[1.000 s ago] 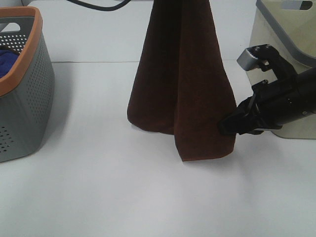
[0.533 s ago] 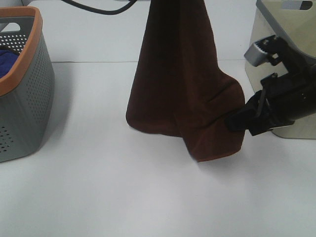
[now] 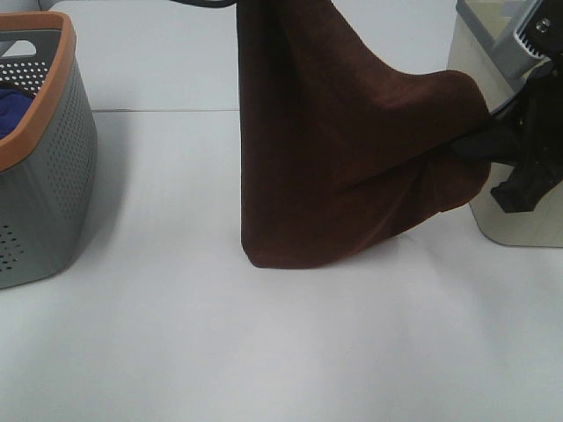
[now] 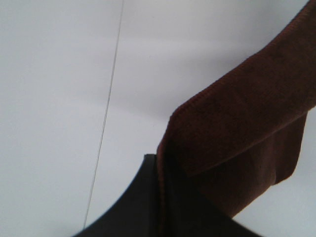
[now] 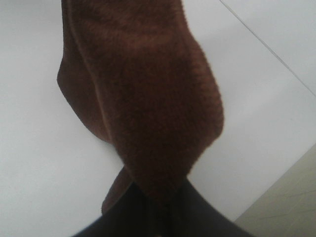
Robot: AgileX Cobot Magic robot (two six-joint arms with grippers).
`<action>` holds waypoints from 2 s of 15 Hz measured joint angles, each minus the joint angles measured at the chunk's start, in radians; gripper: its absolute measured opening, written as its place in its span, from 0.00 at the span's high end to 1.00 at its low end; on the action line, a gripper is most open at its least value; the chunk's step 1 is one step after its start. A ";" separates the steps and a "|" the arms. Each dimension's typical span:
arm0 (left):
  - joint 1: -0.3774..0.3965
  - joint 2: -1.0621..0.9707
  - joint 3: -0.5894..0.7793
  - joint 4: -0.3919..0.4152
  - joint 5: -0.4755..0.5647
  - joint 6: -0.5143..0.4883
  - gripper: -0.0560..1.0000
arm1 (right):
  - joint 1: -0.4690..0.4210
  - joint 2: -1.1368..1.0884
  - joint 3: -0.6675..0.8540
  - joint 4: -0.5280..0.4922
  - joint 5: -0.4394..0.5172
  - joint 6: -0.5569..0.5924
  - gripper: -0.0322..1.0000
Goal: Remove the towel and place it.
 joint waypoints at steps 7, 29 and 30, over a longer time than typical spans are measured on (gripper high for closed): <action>0.000 0.093 0.000 0.224 -0.262 -0.267 0.95 | 0.000 0.136 -0.153 -0.005 -0.130 -0.152 0.95; 0.250 0.331 0.001 0.513 -1.087 -0.474 0.95 | 0.001 0.848 -1.055 0.012 -0.259 -0.464 0.95; 0.265 0.344 0.001 0.513 -1.138 -0.472 0.95 | 0.001 0.876 -1.097 0.013 -0.259 -0.464 0.95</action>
